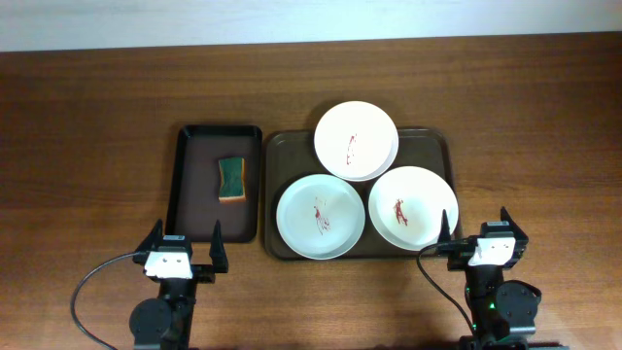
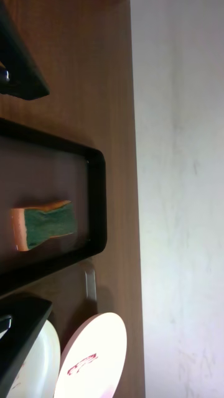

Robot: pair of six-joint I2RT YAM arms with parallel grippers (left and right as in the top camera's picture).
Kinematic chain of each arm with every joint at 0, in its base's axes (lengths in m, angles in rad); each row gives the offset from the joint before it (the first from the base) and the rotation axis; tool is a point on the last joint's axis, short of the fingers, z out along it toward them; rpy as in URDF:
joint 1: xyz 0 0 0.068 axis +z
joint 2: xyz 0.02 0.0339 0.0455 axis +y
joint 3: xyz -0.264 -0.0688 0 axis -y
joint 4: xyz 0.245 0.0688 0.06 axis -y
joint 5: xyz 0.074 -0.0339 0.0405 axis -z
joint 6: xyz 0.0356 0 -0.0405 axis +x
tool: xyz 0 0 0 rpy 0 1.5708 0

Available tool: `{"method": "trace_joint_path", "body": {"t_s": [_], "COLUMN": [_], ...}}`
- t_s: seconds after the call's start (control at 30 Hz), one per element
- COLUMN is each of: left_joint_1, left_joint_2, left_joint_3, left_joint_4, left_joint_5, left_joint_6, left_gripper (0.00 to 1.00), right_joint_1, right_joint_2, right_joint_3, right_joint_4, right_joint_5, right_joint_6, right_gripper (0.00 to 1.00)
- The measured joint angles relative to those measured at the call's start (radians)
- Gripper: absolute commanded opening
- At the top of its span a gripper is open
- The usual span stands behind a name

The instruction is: Clean dirty plates on tray and stack at the side

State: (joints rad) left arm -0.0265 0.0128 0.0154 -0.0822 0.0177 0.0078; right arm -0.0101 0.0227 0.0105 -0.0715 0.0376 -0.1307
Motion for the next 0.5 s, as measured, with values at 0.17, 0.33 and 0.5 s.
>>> {"method": "trace_joint_path", "body": {"t_s": [0.17, 0.33, 0.5], "left_joint_1": [0.0, 0.0, 0.0], "left_joint_2": [0.0, 0.0, 0.0], "left_joint_3": [0.0, 0.0, 0.003], "left_joint_4": [0.0, 0.0, -0.018], "left_joint_5": [0.0, 0.0, -0.001], "left_joint_6": [0.0, 0.0, -0.006], "left_gripper": [0.99, 0.99, 0.99], "right_joint_1": [0.0, 0.0, 0.0], "right_joint_2": [0.0, 0.0, 0.001], "right_joint_3": [0.0, 0.0, 0.005], "right_joint_4": [0.001, 0.001, -0.018], "right_joint_5": [0.0, -0.015, -0.059], "right_joint_6": [0.0, 0.001, 0.096], "right_gripper": [0.99, 0.99, 0.99]}}
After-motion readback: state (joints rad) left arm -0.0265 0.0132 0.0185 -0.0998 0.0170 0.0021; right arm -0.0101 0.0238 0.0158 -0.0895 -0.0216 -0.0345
